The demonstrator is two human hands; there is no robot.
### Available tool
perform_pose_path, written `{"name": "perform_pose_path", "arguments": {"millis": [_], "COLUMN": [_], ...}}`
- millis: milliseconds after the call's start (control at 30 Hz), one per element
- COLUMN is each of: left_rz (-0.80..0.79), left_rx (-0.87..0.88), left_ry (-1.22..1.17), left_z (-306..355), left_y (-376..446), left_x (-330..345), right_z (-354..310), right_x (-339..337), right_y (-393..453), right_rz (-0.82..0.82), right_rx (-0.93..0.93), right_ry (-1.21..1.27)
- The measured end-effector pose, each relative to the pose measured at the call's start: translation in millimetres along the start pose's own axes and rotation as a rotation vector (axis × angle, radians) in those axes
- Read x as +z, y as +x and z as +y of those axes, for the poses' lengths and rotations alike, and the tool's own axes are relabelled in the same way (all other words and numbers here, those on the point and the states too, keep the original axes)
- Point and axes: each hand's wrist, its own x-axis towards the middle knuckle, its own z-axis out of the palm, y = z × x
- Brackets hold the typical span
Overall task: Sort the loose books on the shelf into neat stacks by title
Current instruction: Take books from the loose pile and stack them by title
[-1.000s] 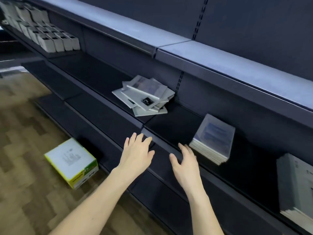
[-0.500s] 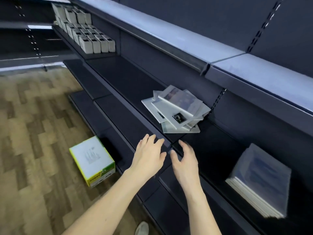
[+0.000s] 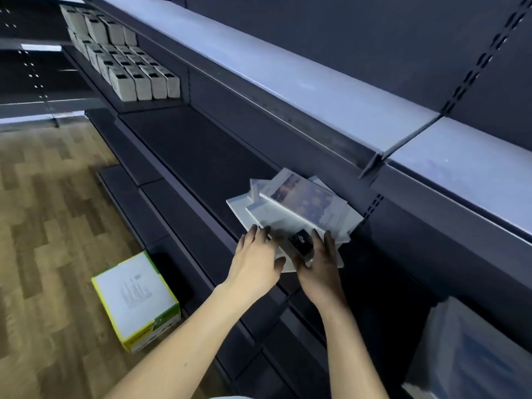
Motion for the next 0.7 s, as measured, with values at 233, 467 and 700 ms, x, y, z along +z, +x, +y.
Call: {"name": "perform_pose_path", "arguments": {"millis": [233,467,700], "left_rz": [0.023,-0.059,-0.22], "left_rx": [0.09,0.145,0.13], "left_ry": [-0.061,-0.138,-0.106], "left_z": [-44,-75,-95], "left_y": [40,80,117], "left_x": [-3,-6,-16], "right_z": [-6,-13,-24], "right_x": [20,50,79], "right_y": [62,53,28], "right_rz": [0.152,0.339,0.636], "right_rx": [0.09,0.141,0.109], "right_ry": [-0.234,-0.337,-0.397]}}
